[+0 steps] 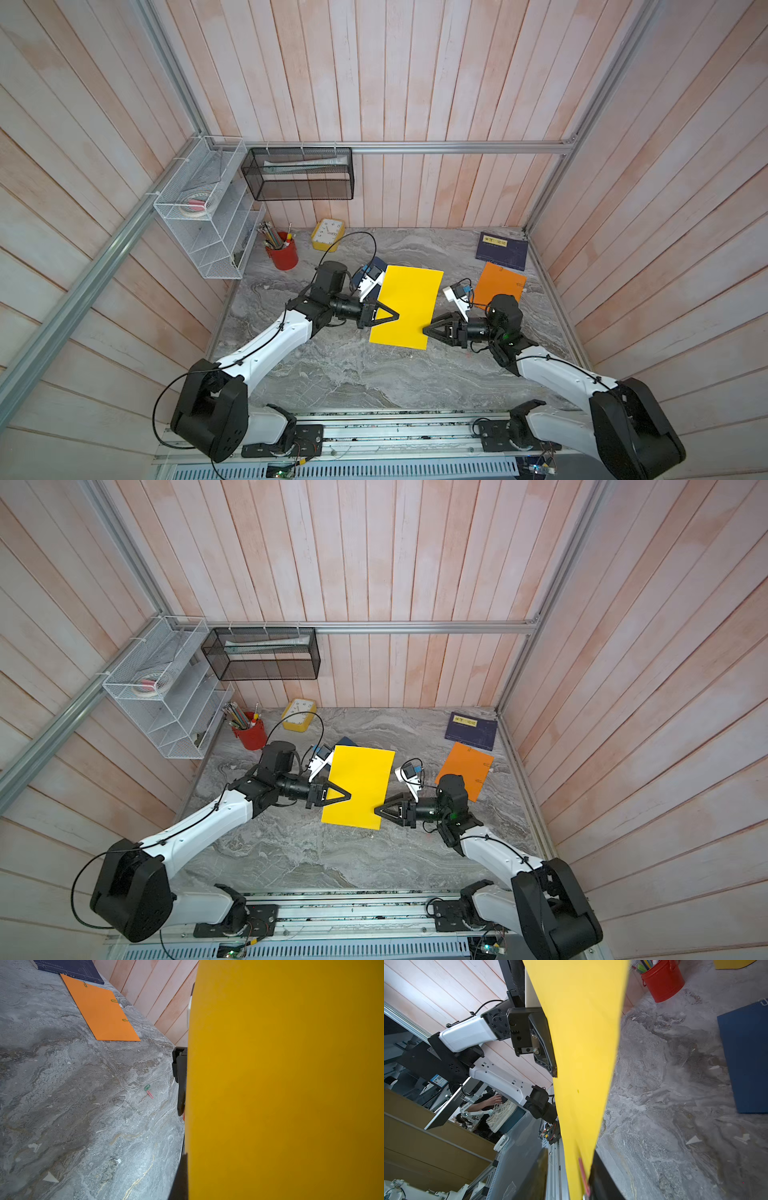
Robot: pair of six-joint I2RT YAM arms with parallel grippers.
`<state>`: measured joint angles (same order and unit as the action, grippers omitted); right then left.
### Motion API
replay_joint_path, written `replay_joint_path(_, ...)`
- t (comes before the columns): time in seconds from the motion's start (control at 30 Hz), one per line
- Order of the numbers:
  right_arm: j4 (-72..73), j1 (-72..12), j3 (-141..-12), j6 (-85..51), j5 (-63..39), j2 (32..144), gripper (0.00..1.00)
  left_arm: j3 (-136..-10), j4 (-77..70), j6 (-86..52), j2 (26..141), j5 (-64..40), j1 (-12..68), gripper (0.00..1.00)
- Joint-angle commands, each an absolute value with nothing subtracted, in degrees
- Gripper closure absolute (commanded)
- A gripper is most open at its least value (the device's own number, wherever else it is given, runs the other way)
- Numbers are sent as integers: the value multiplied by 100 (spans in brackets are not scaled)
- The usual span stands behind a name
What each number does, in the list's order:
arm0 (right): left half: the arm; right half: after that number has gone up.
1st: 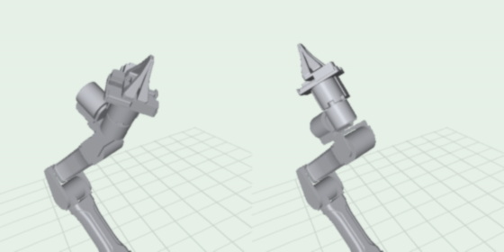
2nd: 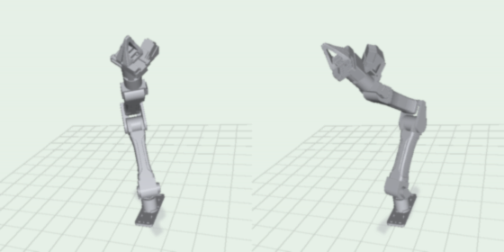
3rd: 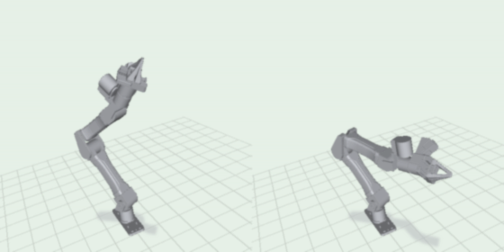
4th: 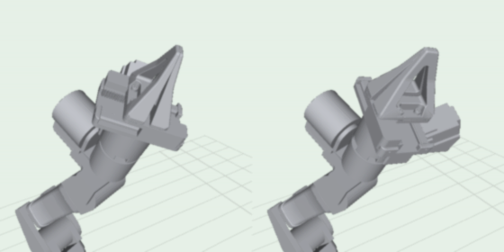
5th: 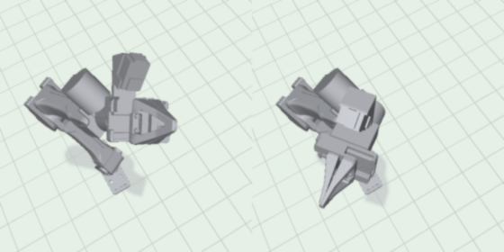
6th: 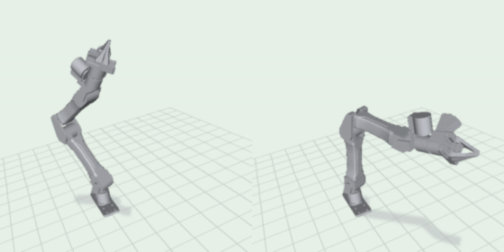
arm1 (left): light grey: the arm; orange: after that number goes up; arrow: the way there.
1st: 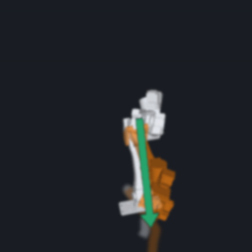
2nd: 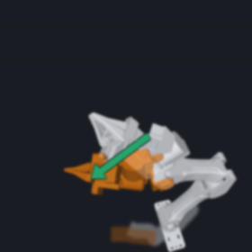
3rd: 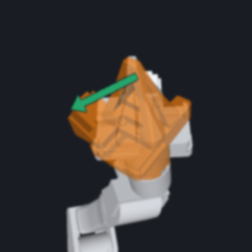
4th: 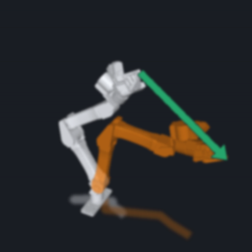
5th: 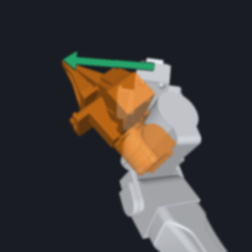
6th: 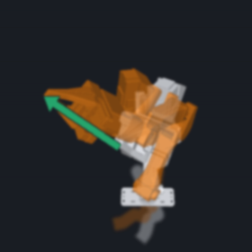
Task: Unclip the paperclips from the documents
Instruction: Adjust the document.
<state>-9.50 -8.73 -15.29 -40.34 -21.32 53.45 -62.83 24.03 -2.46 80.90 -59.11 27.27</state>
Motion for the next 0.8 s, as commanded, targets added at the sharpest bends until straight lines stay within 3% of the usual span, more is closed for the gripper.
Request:
replay_joint_path(0.0, -1218, -835, -1494, -4104, -1802, 5310, 96, -6292, 2457, -45, 8166, -5956, 2694, 100)
replay_joint_path(0.17, -1325, -839, -1497, -4092, -1695, 5309, 96, -6354, 2549, 33, 8233, -5975, 2679, 100)
replay_joint_path(0.43, -1520, -836, -1519, -4104, -1635, 5165, 81, -6311, 2513, 42, 8232, -6029, 2650, 100)
replay_joint_path(0.77, -1608, -850, -1677, -3961, -1725, 5111, 78, -6292, 2354, -139, 8243, -6043, 2642, 100)
